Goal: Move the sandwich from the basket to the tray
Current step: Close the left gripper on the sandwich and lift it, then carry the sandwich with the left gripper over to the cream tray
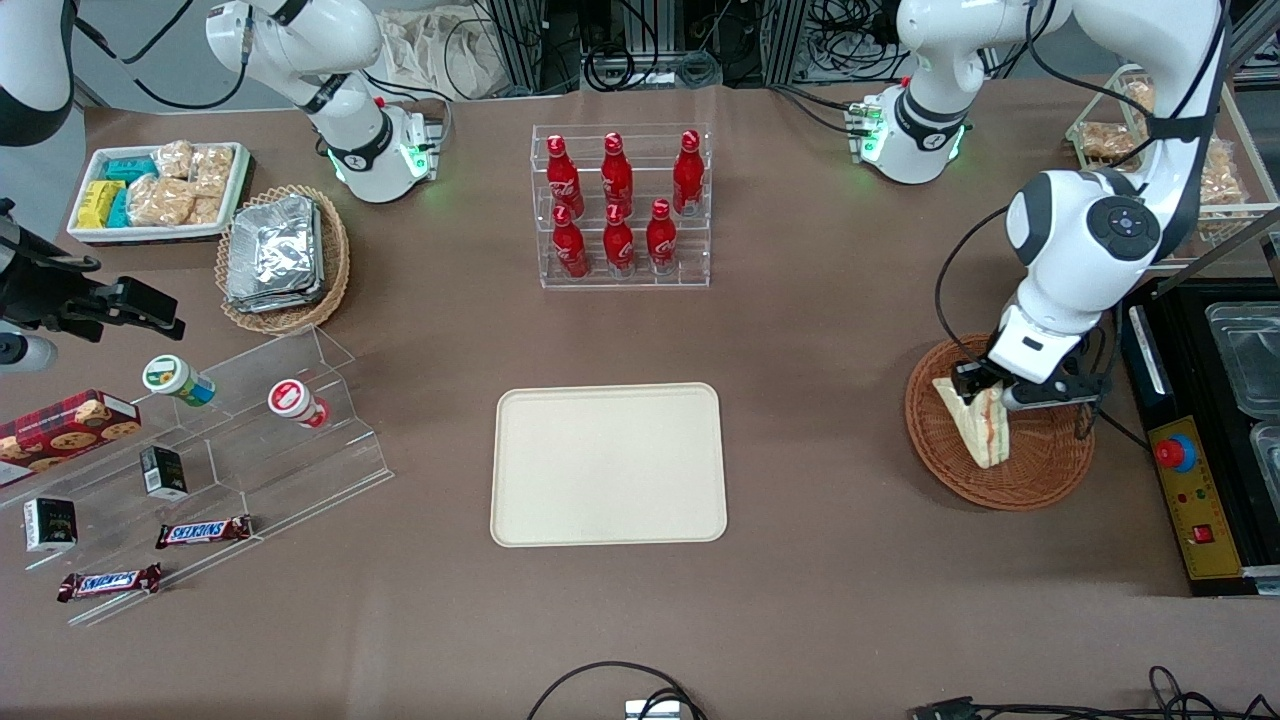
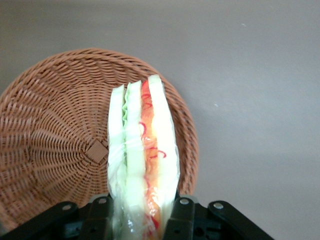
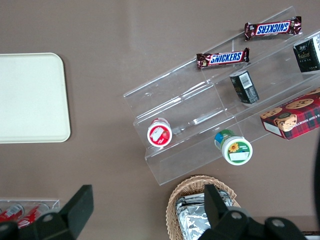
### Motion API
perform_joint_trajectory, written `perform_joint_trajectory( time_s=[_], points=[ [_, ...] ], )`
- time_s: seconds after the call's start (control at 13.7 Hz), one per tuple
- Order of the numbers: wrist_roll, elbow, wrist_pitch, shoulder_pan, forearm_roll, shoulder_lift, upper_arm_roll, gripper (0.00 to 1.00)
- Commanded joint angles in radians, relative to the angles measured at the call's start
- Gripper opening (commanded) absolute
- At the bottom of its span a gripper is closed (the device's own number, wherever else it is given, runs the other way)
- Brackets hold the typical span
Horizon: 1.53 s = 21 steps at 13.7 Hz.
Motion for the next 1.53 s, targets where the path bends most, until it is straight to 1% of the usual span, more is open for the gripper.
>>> perform_joint_trajectory(
  time_s=[0.0, 0.15, 0.29, 0.36, 0.58, 0.73, 0.87, 0.95, 1.24, 1.38, 1.46],
  points=[
    [0.0, 0.191, -0.235, -0.002, 0.026, 0.007, -0.057, 0.36],
    [-0.029, 0.306, -0.344, -0.002, 0.026, 0.038, -0.121, 0.36],
    [-0.067, 0.403, -0.405, -0.009, 0.041, 0.082, -0.184, 0.36],
    [-0.072, 0.449, -0.421, -0.022, 0.048, 0.11, -0.195, 0.36],
    [-0.142, 0.574, -0.449, -0.115, 0.063, 0.188, -0.198, 0.36],
    [-0.181, 0.665, -0.482, -0.196, 0.122, 0.258, -0.198, 0.37],
    [-0.274, 0.766, -0.53, -0.282, 0.202, 0.352, -0.198, 0.39],
    [-0.325, 0.799, -0.532, -0.31, 0.224, 0.393, -0.198, 0.39],
    [-0.359, 0.915, -0.518, -0.387, 0.232, 0.538, -0.198, 0.38],
    [-0.38, 0.951, -0.509, -0.43, 0.233, 0.603, -0.195, 0.38],
    [-0.385, 0.958, -0.474, -0.433, 0.233, 0.628, -0.195, 0.38]
  ],
)
